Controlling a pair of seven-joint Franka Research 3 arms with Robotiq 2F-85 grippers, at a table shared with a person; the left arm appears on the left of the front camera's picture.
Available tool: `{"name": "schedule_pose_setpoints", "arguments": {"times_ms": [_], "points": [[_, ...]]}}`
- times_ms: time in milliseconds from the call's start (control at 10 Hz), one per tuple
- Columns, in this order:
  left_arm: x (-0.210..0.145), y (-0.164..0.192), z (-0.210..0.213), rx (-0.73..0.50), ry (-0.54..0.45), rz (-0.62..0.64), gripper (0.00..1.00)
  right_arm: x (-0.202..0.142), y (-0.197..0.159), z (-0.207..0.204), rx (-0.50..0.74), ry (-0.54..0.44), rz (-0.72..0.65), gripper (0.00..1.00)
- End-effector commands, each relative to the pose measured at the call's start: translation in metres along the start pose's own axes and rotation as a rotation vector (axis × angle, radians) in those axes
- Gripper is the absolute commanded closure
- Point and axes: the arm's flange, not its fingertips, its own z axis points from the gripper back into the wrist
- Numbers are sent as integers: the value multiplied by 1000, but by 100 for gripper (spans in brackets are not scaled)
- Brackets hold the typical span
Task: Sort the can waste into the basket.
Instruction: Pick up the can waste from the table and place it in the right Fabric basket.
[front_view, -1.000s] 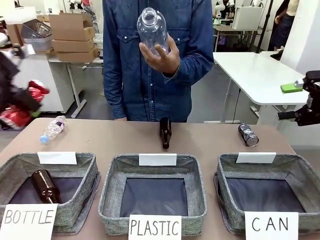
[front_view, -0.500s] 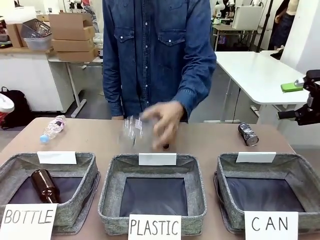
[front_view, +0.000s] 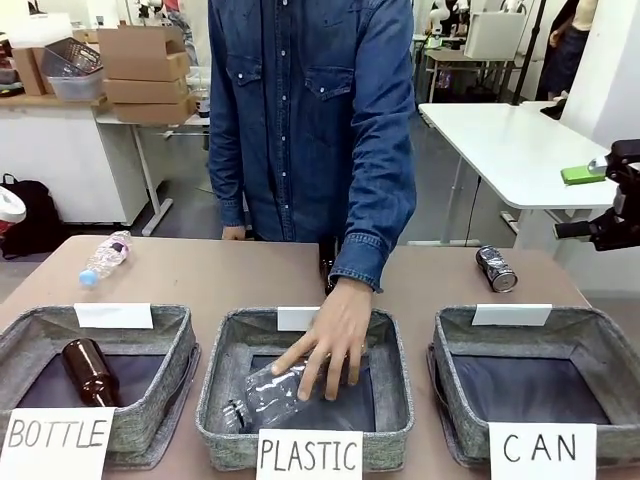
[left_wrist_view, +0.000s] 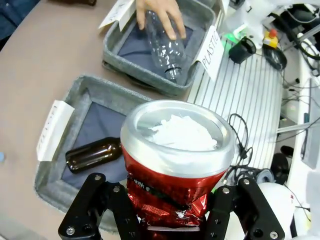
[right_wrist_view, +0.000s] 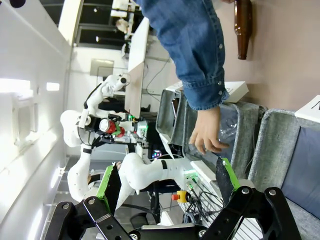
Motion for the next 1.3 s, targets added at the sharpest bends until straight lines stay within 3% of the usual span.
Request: {"name": "schedule_pose_setpoints", "arguments": {"times_ms": [0,300,400,600,900,1100,1200], "points": [[4,-2,-4,5,-13,12,100,3,0,-1,23,-9,27,0],[0,0,-1,1,3,0,100,3,0,-1,23,-9,27,0],[27,-1,-22,-40,2,-25,100,0,0,0,0,0,0,0],[112,-18,-60,-43,6,-153,100,-11,19,46,-28,-22,-6,0],[257,-69,-136,37,106,-326,100,-55,-3,154,-264,-216,20,0],[336,-89,-203,181,195,-320,100,-98,-23,209,-297,-302,65,0],[378,-99,-245,205,249,-326,100,-118,-31,226,-235,-394,94,0]]}}
